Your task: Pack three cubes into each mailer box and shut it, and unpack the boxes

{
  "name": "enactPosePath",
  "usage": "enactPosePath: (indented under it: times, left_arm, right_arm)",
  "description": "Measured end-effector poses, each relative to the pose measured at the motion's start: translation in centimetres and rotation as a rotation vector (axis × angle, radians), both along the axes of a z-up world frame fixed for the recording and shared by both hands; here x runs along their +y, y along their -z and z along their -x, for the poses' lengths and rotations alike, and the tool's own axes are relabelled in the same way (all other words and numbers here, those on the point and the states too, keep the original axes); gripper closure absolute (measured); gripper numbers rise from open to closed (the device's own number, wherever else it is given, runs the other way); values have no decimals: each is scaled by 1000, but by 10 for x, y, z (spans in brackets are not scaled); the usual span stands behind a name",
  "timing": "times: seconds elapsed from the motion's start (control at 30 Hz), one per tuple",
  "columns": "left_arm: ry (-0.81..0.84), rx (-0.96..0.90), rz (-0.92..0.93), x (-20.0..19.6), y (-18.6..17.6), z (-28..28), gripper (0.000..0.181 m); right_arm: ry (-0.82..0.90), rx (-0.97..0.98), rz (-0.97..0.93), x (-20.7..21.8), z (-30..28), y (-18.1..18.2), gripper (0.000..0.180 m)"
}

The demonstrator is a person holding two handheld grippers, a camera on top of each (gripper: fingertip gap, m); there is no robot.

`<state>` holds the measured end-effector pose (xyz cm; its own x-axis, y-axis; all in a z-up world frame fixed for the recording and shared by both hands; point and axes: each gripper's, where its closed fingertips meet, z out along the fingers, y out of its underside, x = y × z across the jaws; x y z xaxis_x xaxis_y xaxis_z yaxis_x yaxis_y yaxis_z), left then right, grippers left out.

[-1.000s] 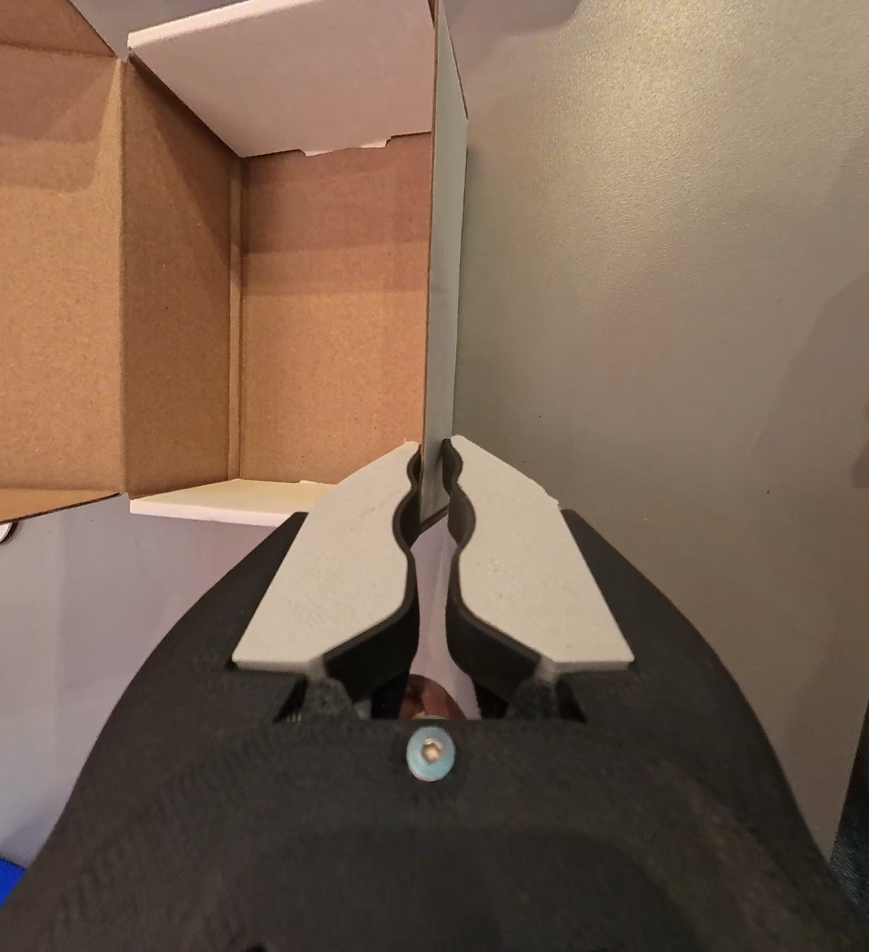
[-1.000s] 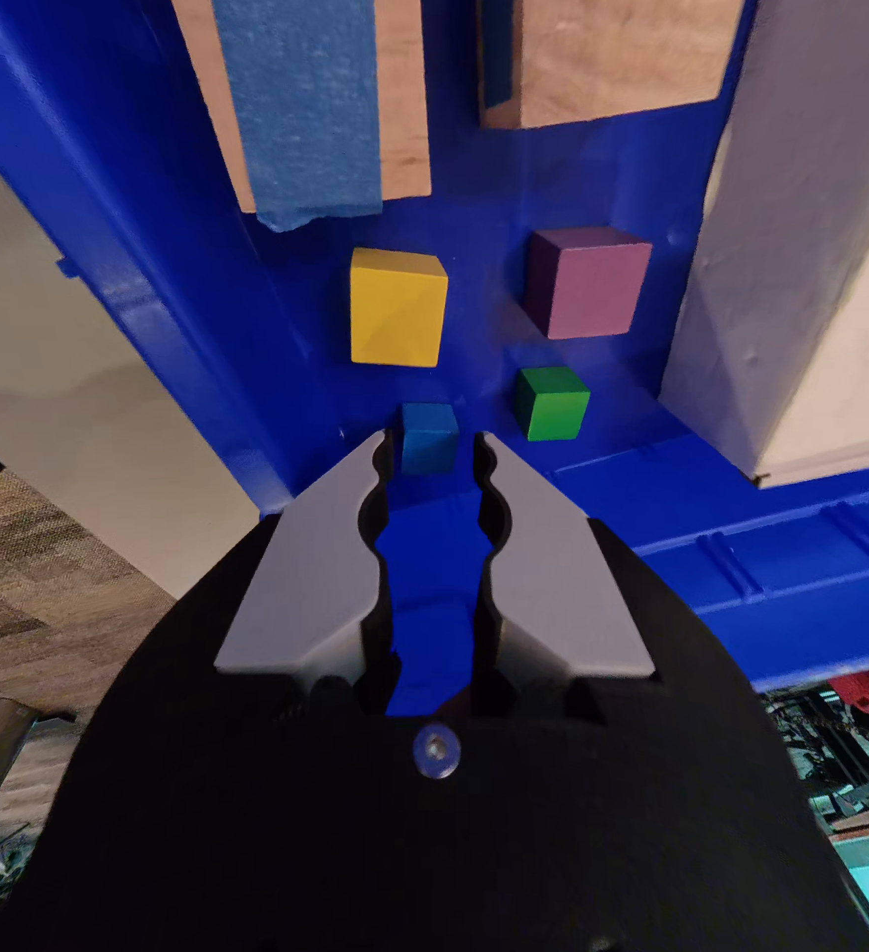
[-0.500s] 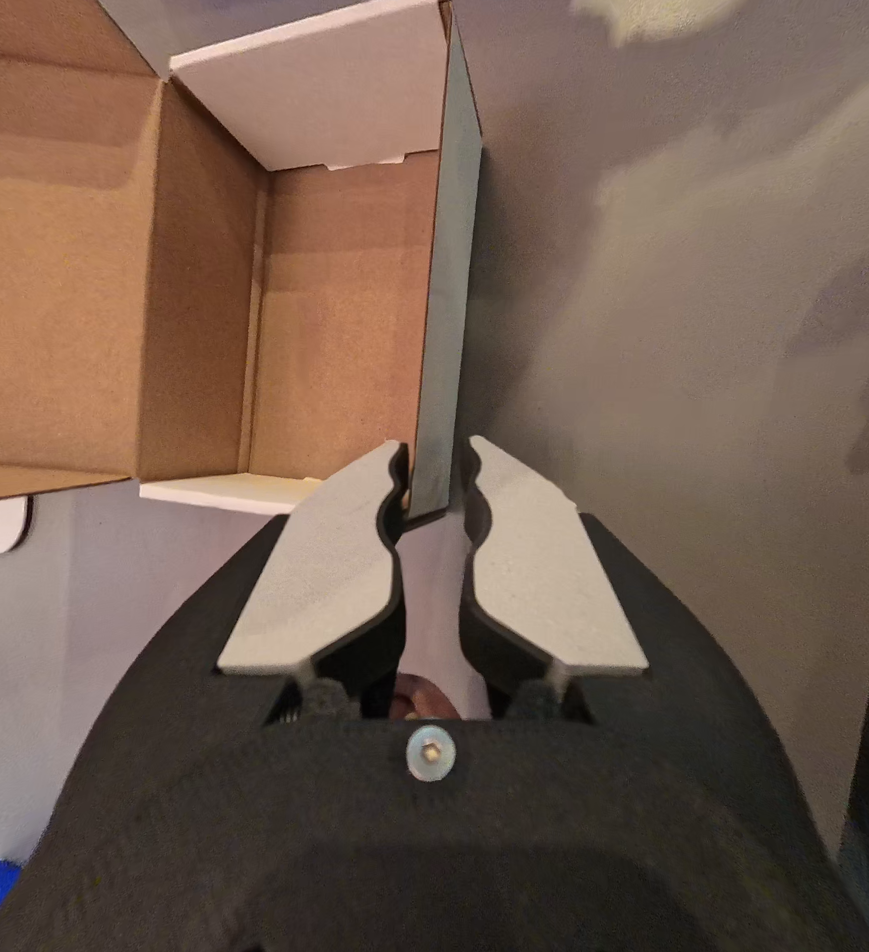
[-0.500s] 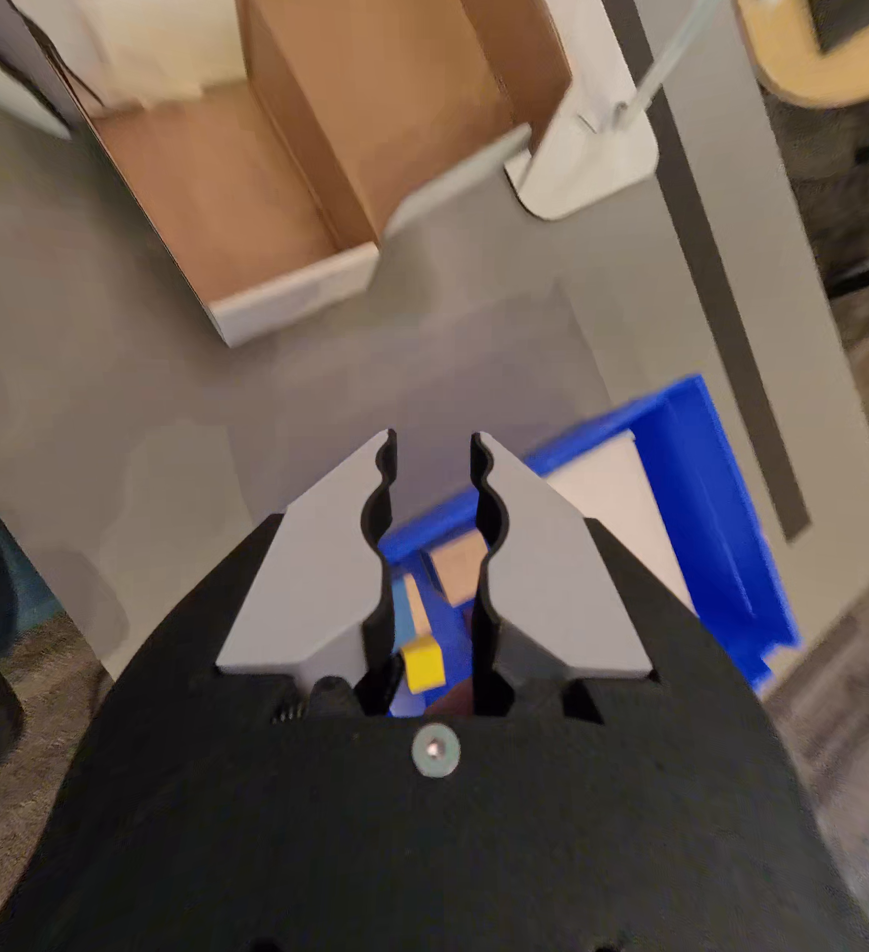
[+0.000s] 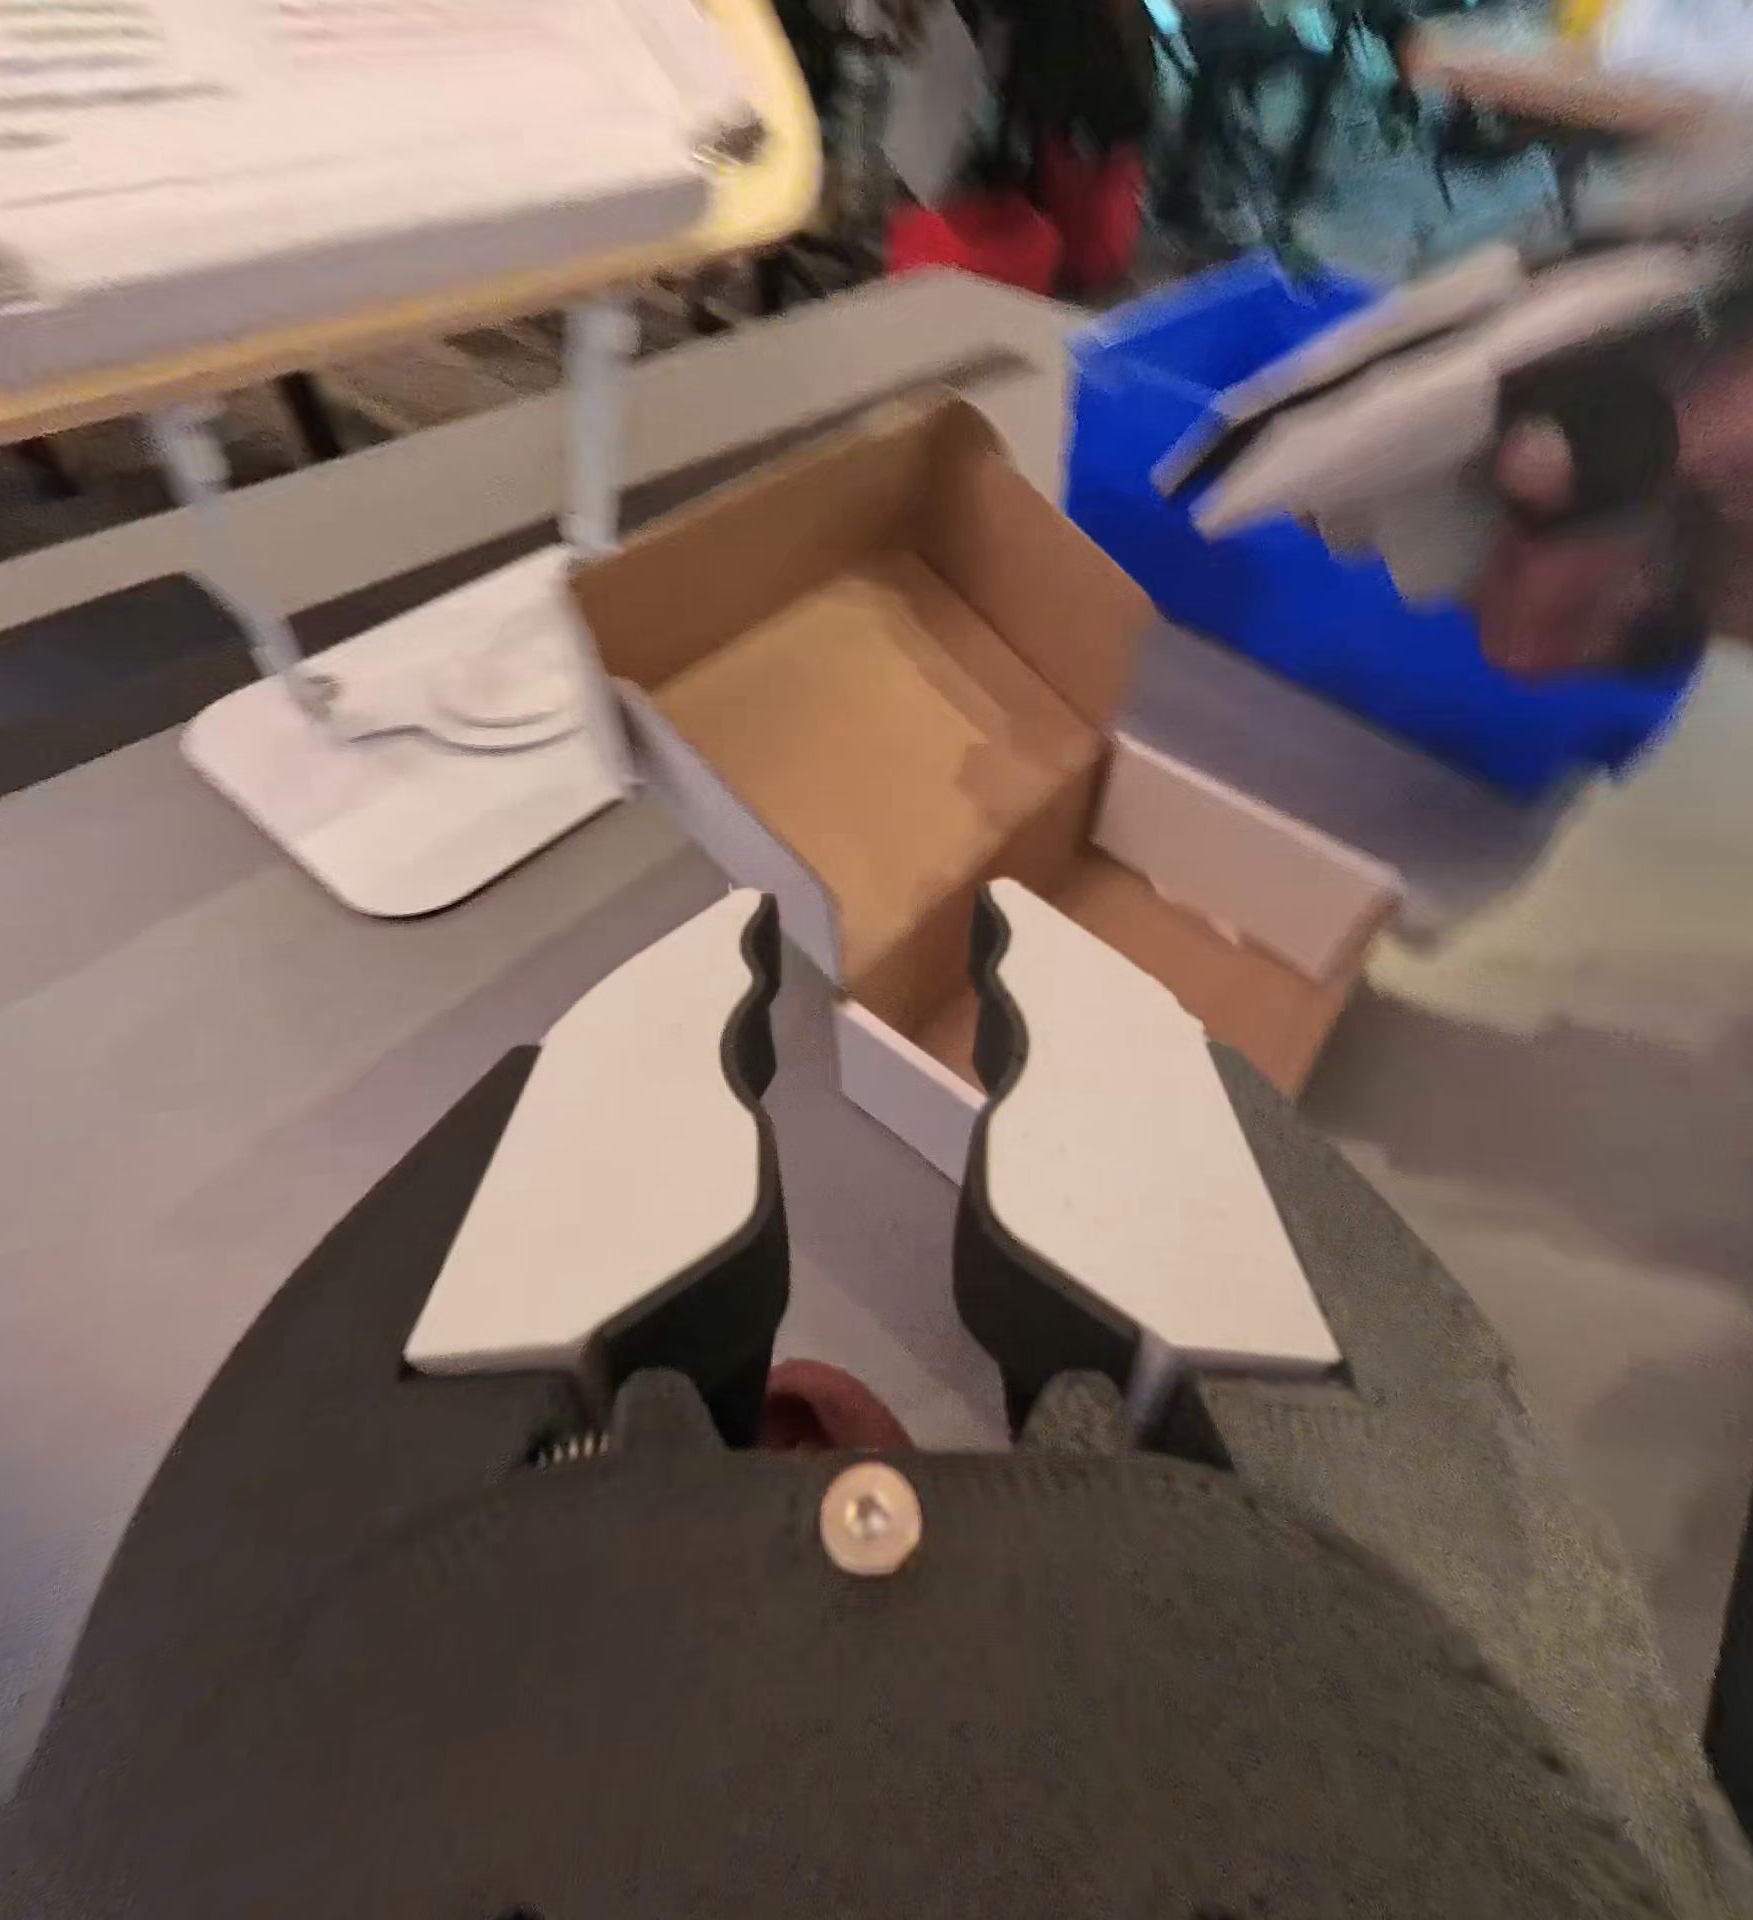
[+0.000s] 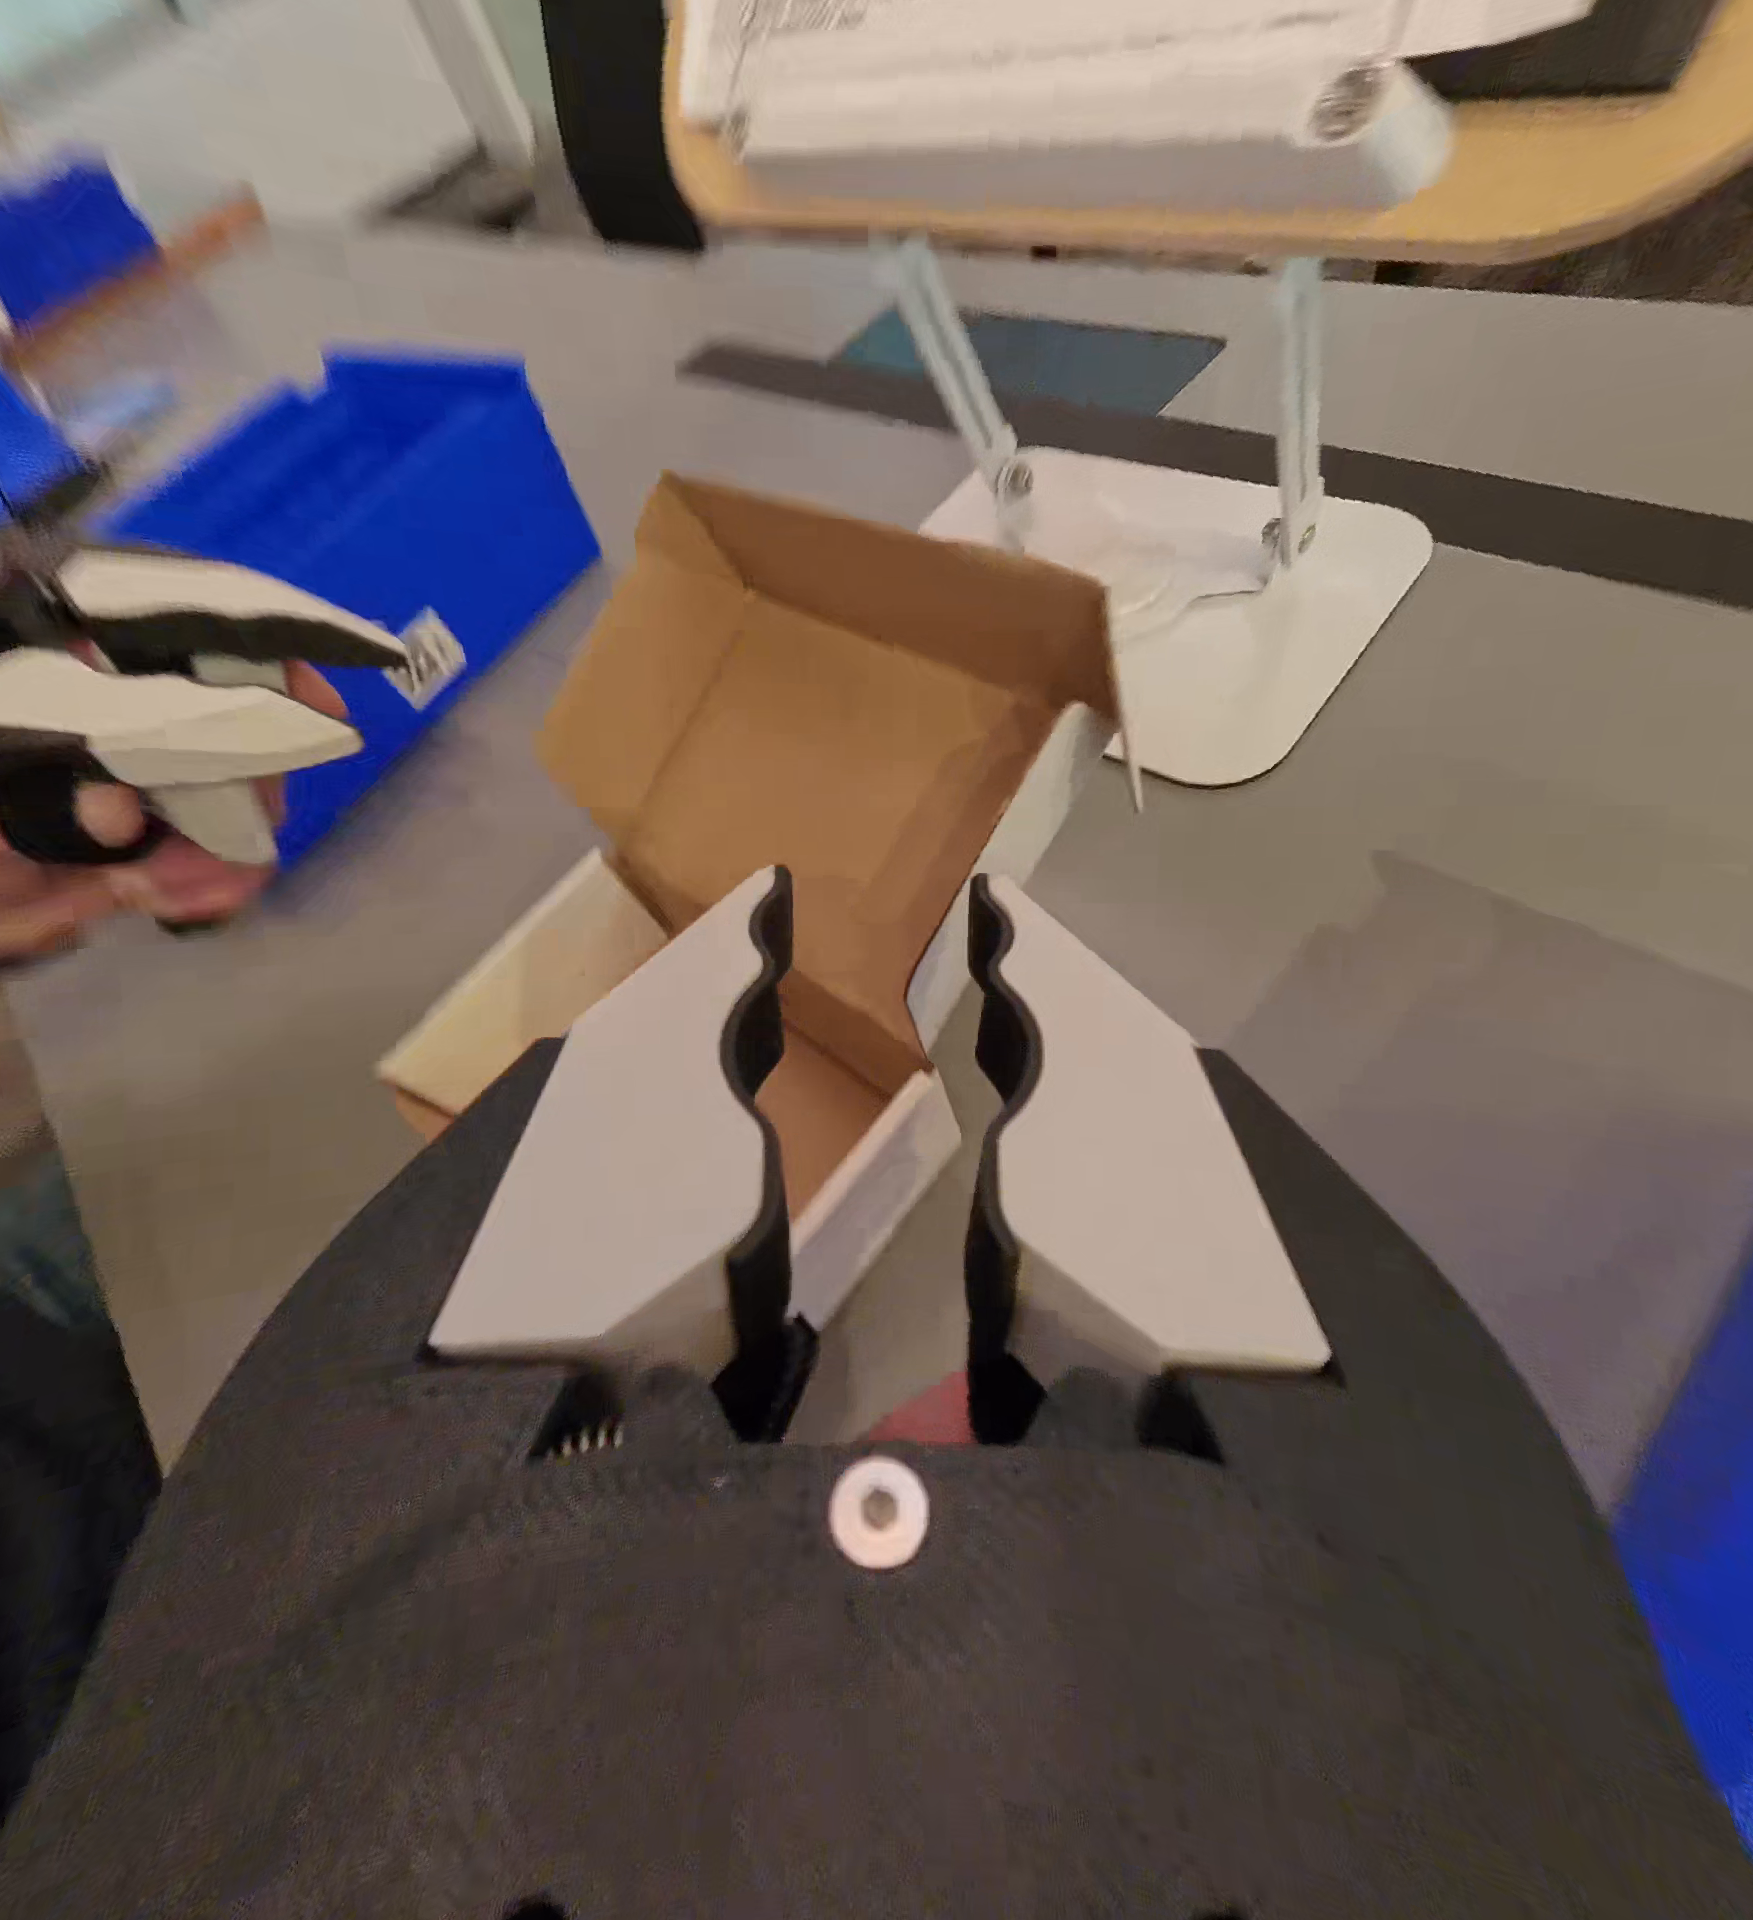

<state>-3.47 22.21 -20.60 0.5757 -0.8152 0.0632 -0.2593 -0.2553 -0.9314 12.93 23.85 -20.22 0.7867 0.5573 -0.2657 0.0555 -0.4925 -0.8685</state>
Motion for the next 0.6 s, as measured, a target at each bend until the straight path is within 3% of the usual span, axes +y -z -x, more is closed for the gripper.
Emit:
enactPosePath:
  times: [0.07, 0.17, 0.4, 0.6]
  left_arm:
    - [-128, -119, 72, 24, -3, 14, 146]
    - [-159, -218, 216, 39, 10, 17, 139]
    - [-64, -362, 494, 47, 39, -8, 131]
    - [56, -488, 572, 50, 37, -24, 133]
  right_arm:
    - [72, 100, 32, 11, -7, 6, 139]
    - [101, 159, 100, 19, -9, 23, 121]
    - [64, 409, 234, 29, 3, 44, 121]
    - [36, 526, 235, 40, 7, 45, 137]
